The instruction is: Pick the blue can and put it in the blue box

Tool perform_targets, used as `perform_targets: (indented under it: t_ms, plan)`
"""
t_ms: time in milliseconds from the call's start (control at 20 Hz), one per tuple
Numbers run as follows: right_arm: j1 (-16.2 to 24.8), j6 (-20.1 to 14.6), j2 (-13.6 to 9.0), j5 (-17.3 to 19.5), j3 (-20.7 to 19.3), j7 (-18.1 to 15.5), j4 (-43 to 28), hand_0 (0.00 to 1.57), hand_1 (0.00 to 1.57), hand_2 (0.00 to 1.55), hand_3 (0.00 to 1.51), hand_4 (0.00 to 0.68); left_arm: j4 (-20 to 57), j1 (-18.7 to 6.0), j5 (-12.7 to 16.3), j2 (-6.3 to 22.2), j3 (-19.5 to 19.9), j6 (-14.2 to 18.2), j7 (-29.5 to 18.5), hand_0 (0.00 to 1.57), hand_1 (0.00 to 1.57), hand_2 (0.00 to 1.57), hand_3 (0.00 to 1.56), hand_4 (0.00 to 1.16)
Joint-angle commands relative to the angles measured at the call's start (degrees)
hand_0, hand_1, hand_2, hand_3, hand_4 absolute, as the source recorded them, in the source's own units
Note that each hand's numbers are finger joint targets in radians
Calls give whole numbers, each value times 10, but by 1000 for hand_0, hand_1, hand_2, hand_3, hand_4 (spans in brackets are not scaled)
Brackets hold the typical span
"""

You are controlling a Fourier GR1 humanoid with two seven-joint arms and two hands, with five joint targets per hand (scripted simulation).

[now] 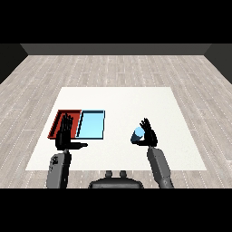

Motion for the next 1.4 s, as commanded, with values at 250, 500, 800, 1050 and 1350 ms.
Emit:
perform_targets:
  t_ms: [250,500,800,1050,1350]
  plan:
    - [-77,-23,3,1,7,-33,115,0,0,0,0,0,-58,18,4,-10,-11,8,27,0,0,0,0,0]
    - [-58,15,-19,-14,-19,14,77,0,0,0,0,0,5,-43,8,11,18,9,31,0,0,0,0,0]
    - [-81,-122,3,50,-18,-25,102,1089,1089,1299,1251,414,-17,-1,3,-7,3,12,28,0,0,0,0,0]
    - [-72,-187,0,89,18,-32,121,1491,1491,1481,1438,634,7,5,6,8,17,-10,-12,0,0,0,0,0]
    - [-102,-236,3,74,60,-17,132,1497,1497,1484,1443,616,-3,-30,25,29,35,-12,40,0,0,0,0,0]
